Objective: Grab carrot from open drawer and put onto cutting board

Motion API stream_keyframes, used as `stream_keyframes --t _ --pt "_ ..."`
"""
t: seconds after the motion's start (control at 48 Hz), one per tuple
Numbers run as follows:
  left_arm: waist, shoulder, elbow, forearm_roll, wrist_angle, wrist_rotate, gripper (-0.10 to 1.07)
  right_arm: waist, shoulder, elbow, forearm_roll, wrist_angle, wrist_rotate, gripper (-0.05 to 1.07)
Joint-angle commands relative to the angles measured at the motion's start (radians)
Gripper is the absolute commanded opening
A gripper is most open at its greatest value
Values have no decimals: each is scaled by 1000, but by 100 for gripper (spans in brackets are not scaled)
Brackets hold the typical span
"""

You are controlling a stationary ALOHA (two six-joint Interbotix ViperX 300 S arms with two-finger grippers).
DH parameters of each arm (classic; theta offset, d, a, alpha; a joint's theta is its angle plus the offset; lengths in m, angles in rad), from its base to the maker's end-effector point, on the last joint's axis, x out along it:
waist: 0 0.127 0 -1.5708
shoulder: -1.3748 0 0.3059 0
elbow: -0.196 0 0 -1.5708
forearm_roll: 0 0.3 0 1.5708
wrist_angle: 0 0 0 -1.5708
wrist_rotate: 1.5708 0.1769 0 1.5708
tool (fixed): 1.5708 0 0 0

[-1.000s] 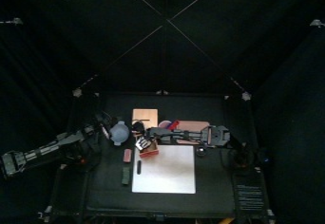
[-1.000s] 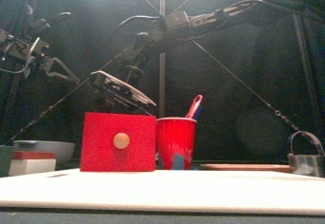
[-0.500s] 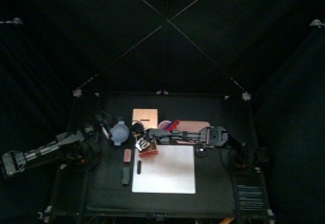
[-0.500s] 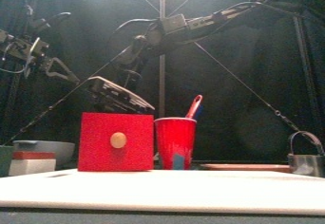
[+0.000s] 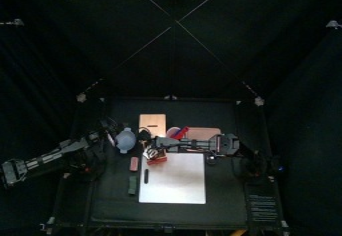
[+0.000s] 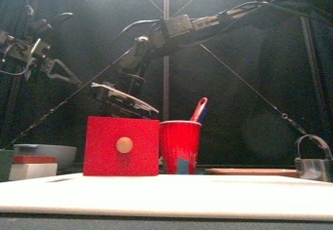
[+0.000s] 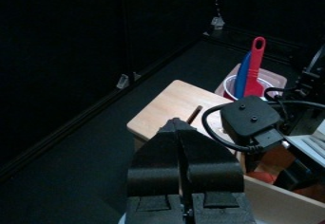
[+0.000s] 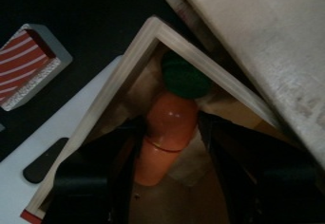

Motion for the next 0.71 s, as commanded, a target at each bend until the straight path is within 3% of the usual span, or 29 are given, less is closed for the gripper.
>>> stream_keyframes --t 0.0,0.688 --pt "2 3 -32 2 -5 2 1 -11 -9 2 -18 12 -5 88" --pt "3 -23 -38 2 -2 2 1 11 -31 -23 -21 14 -9 68"
